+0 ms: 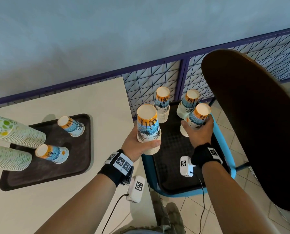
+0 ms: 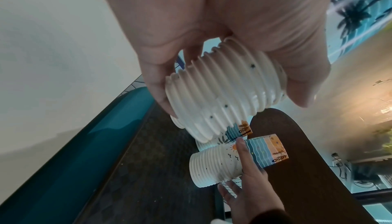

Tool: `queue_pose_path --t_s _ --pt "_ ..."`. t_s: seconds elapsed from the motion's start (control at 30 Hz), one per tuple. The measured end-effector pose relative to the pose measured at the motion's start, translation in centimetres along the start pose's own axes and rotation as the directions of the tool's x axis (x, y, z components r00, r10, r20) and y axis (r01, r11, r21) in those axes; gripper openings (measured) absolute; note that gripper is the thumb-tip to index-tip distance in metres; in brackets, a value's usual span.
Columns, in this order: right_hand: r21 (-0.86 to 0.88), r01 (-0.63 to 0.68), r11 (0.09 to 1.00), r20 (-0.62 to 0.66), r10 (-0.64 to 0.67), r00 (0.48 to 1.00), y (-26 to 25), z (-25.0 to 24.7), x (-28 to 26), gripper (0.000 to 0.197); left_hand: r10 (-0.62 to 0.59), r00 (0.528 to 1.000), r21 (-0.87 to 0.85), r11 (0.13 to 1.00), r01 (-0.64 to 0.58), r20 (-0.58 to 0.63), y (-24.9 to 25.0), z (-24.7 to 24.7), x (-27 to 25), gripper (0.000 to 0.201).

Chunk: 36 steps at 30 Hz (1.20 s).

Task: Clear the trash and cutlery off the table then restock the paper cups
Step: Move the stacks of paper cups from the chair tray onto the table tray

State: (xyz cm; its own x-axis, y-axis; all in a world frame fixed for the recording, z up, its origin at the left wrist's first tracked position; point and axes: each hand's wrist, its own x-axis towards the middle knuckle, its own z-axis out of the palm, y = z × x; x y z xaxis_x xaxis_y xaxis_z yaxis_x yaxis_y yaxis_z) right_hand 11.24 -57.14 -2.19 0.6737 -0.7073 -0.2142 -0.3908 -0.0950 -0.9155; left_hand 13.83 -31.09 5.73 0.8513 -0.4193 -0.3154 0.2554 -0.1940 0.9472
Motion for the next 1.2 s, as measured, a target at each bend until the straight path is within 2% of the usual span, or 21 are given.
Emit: queue_pose_path --t_s 0.17,0.27,0.43,0.6,0.8,0.9,1.07,1.2 --pt "0.022 -0.015 1.0 0.056 0.014 0.998 -0.1 1.0 0.8 0.089 0.005 1.0 0.017 1.0 -0.005 -0.006 -0.1 -0.5 -0.6 0.077" --pt "-0.043 -0.022 0.999 0.039 0.024 0.999 0.4 0.7 0.9 0.086 0.002 1.0 0.023 1.0 -0.002 -0.01 -0.1 -0.7 -0.8 0.08" --pt "-0.209 -0.012 0.978 -0.001 0.012 1.0 0.6 0.2 -0.3 0.092 -0.005 1.0 0.01 1.0 0.005 -0.028 -0.2 -0.9 -1.5 0.078" --pt "-0.339 0.066 0.939 0.085 -0.039 0.996 0.2 0.3 -0.7 0.1 0.002 0.999 -0.024 1.0 -0.003 -0.039 -0.6 -1.2 -2.2 0.077" --pt "-0.408 0.107 0.907 0.095 -0.075 0.993 -0.4 0.4 -0.4 0.096 0.005 1.0 -0.03 1.0 -0.005 -0.027 -0.5 -2.0 -2.9 0.074" --pt "-0.456 0.153 0.877 0.145 -0.097 0.985 -0.7 0.6 -0.1 0.095 -0.001 0.999 -0.033 0.999 0.0 -0.036 -0.3 -2.4 -3.1 0.075" --pt "-0.434 0.158 0.887 0.133 -0.11 0.985 -0.1 0.4 -0.4 0.093 -0.006 1.0 -0.021 1.0 0.005 -0.025 0.4 -2.7 -3.2 0.069" --pt "-0.27 0.109 0.957 0.063 -0.096 0.993 0.3 0.0 -1.1 0.09 -0.003 0.999 -0.038 0.999 0.002 -0.035 0.6 -3.1 -3.5 0.066"
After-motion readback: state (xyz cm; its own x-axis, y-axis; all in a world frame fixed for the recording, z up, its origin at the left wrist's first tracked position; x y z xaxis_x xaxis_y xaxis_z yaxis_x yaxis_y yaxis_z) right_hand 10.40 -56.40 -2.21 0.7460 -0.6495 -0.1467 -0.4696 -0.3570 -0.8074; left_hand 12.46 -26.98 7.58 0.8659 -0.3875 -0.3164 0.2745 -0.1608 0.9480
